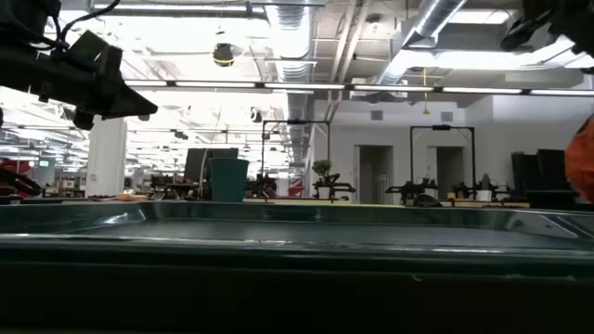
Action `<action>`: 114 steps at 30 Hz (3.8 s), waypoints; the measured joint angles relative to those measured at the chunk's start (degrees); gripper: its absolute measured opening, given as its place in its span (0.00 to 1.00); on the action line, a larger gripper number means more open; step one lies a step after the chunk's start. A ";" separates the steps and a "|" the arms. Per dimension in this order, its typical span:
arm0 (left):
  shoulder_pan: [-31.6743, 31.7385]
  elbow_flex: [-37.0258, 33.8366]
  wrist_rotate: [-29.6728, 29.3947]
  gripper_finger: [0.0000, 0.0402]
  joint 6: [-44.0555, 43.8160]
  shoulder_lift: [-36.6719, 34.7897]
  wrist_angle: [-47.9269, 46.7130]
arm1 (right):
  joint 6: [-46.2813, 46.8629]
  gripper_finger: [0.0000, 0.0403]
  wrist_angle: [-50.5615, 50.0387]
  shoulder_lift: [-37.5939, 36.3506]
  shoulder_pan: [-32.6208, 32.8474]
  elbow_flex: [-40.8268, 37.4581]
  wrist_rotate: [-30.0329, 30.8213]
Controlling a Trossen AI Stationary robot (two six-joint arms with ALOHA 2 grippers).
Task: Pick and place plate/cup/fork/spoon on tray
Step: Put the light green plate on the green serving tray
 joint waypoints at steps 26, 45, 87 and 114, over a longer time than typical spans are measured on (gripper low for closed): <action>0.07 0.17 -9.68 0.00 -19.01 -0.02 -0.47 | 17.74 0.18 3.35 4.89 0.06 0.93 8.45; 0.07 9.68 9.68 0.66 -12.09 0.02 9.06 | -0.57 0.55 -35.15 39.54 -2.86 44.70 23.23; 0.07 41.38 3.35 0.70 -24.83 16.50 -31.50 | 36.54 0.55 -77.77 88.99 -31.67 55.04 11.79; 0.07 41.38 0.90 0.70 -26.06 16.00 -31.53 | 57.23 0.50 -34.79 96.04 -29.97 39.31 8.06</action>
